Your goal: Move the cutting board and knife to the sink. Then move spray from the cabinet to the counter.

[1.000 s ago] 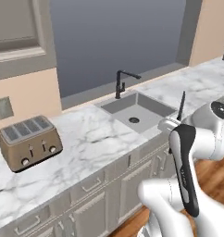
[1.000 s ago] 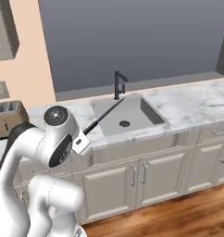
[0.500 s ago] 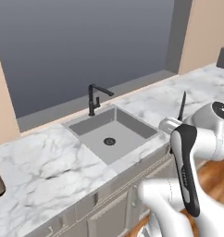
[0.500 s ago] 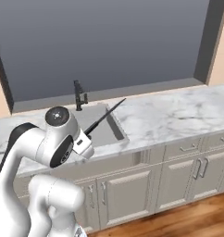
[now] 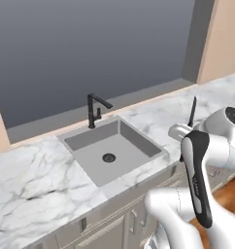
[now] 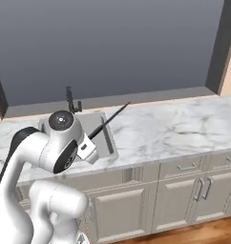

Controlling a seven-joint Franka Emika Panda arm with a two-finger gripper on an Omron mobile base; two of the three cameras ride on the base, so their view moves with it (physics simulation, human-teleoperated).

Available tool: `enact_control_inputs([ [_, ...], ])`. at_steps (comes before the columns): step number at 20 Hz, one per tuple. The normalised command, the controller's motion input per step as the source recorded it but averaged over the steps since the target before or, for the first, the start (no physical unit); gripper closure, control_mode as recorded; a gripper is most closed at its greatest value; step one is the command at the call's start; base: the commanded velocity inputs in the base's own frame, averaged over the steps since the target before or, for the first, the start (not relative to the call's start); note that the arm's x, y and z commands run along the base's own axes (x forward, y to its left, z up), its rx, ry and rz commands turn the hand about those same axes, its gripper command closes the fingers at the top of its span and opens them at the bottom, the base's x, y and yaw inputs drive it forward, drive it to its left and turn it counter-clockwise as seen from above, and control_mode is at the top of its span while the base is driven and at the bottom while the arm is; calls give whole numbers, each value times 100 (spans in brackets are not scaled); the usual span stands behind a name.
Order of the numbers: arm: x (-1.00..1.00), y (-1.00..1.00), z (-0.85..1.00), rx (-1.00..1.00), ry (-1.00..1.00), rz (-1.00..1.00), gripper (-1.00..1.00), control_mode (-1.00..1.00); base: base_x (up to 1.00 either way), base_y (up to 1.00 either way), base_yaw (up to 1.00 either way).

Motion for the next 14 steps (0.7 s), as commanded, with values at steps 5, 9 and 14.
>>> enact_control_inputs([
  [5, 0, 0, 0, 0, 0, 0, 100, 100, 28, -2, 35],
  [9, 0, 0, 0, 0, 0, 0, 100, 100, 33, -30, 38],
  [14, 0, 0, 0, 0, 0, 0, 100, 100, 50, -46, 38],
])
